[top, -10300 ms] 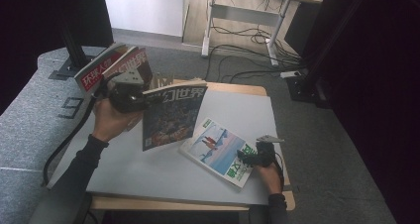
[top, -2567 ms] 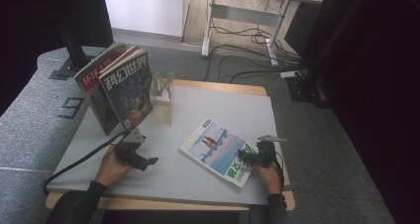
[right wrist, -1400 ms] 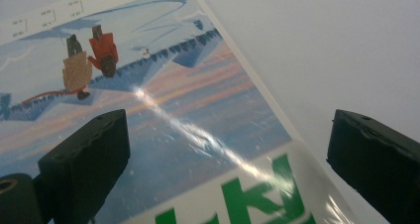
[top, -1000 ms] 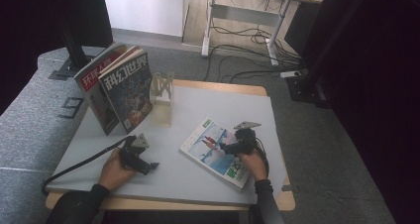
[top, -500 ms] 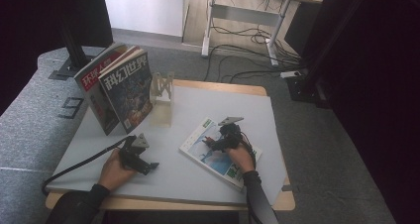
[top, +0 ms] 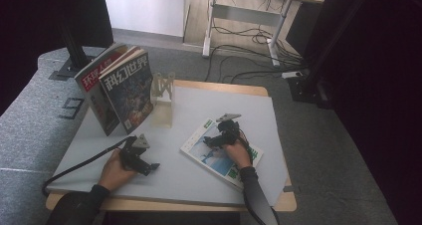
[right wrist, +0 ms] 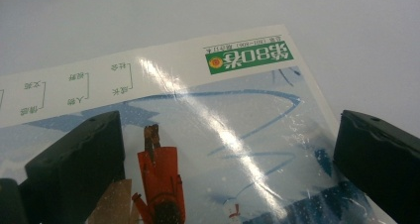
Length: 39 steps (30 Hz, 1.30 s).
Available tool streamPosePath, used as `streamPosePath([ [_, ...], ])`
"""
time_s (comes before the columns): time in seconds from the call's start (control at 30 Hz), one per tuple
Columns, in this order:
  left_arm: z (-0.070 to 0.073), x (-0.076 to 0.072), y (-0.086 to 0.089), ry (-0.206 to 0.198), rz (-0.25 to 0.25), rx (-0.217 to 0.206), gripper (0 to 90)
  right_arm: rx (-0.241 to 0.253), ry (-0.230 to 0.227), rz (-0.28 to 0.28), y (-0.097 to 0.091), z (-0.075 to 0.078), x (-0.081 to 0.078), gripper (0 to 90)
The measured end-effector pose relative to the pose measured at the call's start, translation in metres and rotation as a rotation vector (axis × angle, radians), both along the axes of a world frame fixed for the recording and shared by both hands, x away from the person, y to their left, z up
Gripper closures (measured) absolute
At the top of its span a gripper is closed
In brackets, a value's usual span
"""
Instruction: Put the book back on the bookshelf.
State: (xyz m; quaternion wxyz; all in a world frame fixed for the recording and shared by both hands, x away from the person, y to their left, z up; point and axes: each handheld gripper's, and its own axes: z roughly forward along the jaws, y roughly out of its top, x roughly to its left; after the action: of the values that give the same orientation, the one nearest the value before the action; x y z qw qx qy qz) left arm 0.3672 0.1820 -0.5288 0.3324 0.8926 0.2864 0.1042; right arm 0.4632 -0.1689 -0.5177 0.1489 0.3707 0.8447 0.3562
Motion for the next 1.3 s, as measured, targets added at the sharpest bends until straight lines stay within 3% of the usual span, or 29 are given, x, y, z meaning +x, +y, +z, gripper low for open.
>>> streamPosePath([
  [0.23, 0.000, 0.000, 0.000, 0.000, 0.000, 0.000, 0.0, 0.000, -0.005, -0.009, -0.002, 0.000, 0.007, 0.0],
  [0.4, 0.000, 0.000, 0.000, 0.000, 0.000, 0.000, 0.0, 0.018, 0.028, -0.017, -0.005, -0.001, 0.012, 0.0],
  [1.2, 0.000, 0.000, 0.000, 0.001, 0.000, -0.001, 0.0, 0.005, -0.001, -0.002, -0.003, -0.001, 0.008, 0.0],
  [1.3, 0.000, 0.000, 0.000, 0.002, 0.000, -0.001, 0.0, 0.005, 0.003, 0.022, 0.000, -0.001, 0.006, 0.0],
])
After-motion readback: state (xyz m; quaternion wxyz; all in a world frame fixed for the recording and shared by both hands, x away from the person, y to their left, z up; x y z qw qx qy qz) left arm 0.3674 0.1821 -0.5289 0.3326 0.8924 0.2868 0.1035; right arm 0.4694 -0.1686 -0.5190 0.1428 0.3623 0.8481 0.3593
